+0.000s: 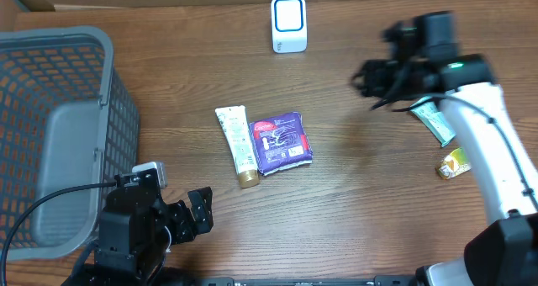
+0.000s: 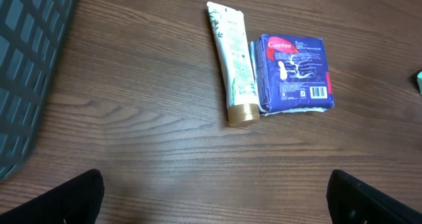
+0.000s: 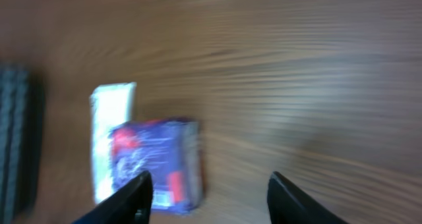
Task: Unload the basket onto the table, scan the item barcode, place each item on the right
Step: 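Reach the right gripper to the purple pack at table center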
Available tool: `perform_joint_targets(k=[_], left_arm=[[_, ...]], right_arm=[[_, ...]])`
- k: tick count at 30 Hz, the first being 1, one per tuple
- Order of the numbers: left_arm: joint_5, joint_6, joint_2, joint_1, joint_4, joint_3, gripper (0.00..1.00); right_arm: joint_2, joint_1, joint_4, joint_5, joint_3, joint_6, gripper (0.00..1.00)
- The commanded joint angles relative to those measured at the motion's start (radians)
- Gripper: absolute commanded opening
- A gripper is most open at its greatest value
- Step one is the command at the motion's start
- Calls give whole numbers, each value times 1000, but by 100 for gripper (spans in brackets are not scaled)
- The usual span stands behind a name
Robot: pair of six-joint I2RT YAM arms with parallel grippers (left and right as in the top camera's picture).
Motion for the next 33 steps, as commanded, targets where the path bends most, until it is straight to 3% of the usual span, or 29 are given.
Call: perform_joint_targets(k=[1,4,8,16,33], left_arm=[[5,-6,-11,-5,1,-2,100],[5,-6,-11,-5,1,-2,100],[5,-6,-11,-5,1,-2,100],[5,-6,-11,-5,1,-2,100],[4,-6,-11,-5,1,-2,100]], right_arm=[[31,112,26,-14,8,69,48],[82,200,65,-14,8,187,32],[164,292,136,-15,8,310,23],[265,442,243,-7,8,383,21],[372,567,211,19,5,430,21]])
